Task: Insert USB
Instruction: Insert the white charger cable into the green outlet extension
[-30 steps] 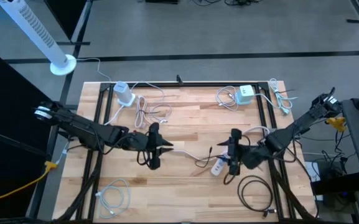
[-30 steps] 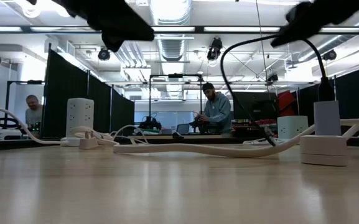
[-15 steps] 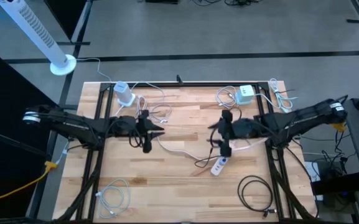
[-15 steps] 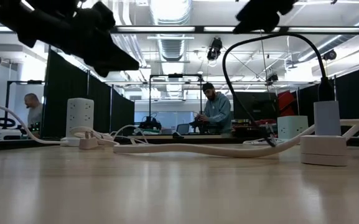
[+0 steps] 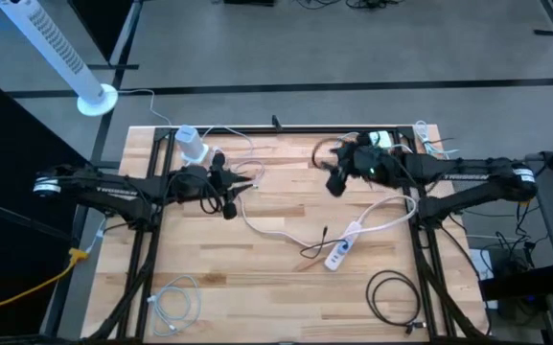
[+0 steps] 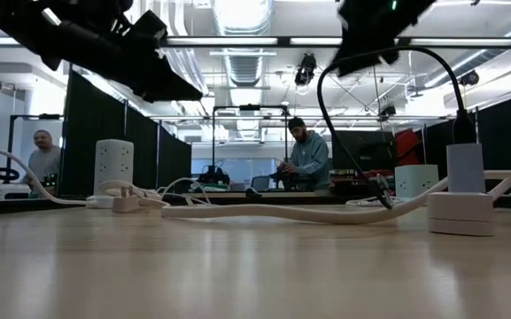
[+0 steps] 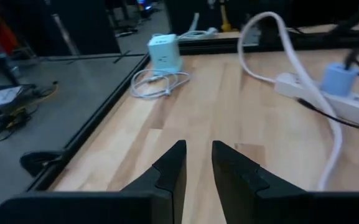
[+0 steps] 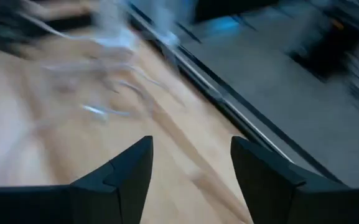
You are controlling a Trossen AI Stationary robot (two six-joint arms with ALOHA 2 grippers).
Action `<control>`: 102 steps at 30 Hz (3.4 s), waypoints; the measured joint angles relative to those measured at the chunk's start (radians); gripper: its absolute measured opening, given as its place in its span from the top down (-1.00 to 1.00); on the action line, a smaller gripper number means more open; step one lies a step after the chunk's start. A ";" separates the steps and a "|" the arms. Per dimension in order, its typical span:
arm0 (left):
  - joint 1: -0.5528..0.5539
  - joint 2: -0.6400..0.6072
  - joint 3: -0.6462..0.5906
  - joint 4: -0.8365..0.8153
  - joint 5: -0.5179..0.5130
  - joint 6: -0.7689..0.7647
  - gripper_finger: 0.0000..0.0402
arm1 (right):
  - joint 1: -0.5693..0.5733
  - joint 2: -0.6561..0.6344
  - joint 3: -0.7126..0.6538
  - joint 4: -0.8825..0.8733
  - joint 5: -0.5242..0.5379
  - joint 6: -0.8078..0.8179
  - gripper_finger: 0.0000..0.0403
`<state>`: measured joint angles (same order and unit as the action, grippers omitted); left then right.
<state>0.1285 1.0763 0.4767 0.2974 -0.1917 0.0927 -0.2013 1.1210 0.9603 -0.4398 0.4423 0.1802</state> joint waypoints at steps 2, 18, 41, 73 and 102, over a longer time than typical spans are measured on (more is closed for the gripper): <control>0.014 0.000 0.000 0.000 0.000 0.001 0.68 | -0.124 0.012 0.000 -0.047 -0.014 0.019 0.05; 0.022 -0.003 0.021 0.024 -0.025 -0.003 0.64 | -0.482 0.092 -0.001 0.217 -0.125 -0.062 0.14; 0.021 -0.022 -0.024 0.106 -0.087 -0.009 0.65 | -0.495 0.311 -0.021 -0.045 -0.241 -0.226 0.29; 0.009 -0.064 -0.175 0.124 0.000 -0.150 0.65 | -0.701 0.775 0.362 -0.464 -0.356 -0.517 0.29; 0.009 -0.063 -0.175 0.129 0.000 -0.178 0.65 | -0.728 0.889 0.387 -0.555 -0.235 -0.588 0.28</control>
<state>0.1379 1.0138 0.3019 0.4267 -0.1913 -0.0853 -0.9293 2.0103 1.3474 -0.9945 0.2074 -0.4073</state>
